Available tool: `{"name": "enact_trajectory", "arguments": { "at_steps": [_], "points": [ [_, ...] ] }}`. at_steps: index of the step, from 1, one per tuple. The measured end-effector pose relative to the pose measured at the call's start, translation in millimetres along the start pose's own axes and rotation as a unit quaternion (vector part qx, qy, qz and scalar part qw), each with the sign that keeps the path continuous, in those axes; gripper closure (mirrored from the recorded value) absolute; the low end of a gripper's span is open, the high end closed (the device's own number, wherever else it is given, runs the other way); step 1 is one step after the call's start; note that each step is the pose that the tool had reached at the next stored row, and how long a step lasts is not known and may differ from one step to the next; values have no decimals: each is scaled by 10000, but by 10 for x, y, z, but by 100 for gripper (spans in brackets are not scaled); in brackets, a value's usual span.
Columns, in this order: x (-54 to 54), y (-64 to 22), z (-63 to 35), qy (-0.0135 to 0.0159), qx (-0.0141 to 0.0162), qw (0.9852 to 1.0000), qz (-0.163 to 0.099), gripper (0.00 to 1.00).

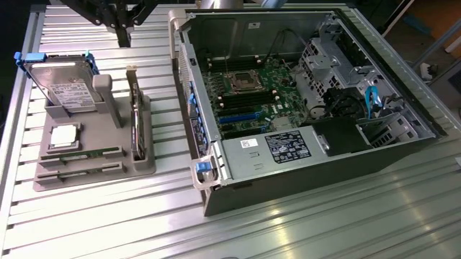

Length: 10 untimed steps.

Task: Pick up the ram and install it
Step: 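Reach for the ram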

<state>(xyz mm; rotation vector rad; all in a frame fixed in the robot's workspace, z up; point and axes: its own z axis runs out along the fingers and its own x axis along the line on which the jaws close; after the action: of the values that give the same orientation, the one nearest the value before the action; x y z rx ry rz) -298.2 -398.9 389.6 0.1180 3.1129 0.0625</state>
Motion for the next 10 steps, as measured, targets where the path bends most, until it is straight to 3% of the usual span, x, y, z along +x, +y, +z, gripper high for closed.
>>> {"name": "enact_trajectory", "arguments": {
  "at_steps": [10],
  "points": [
    [298, -23, 9, 1, 4, 10000, 0, 89]
  ]
}}
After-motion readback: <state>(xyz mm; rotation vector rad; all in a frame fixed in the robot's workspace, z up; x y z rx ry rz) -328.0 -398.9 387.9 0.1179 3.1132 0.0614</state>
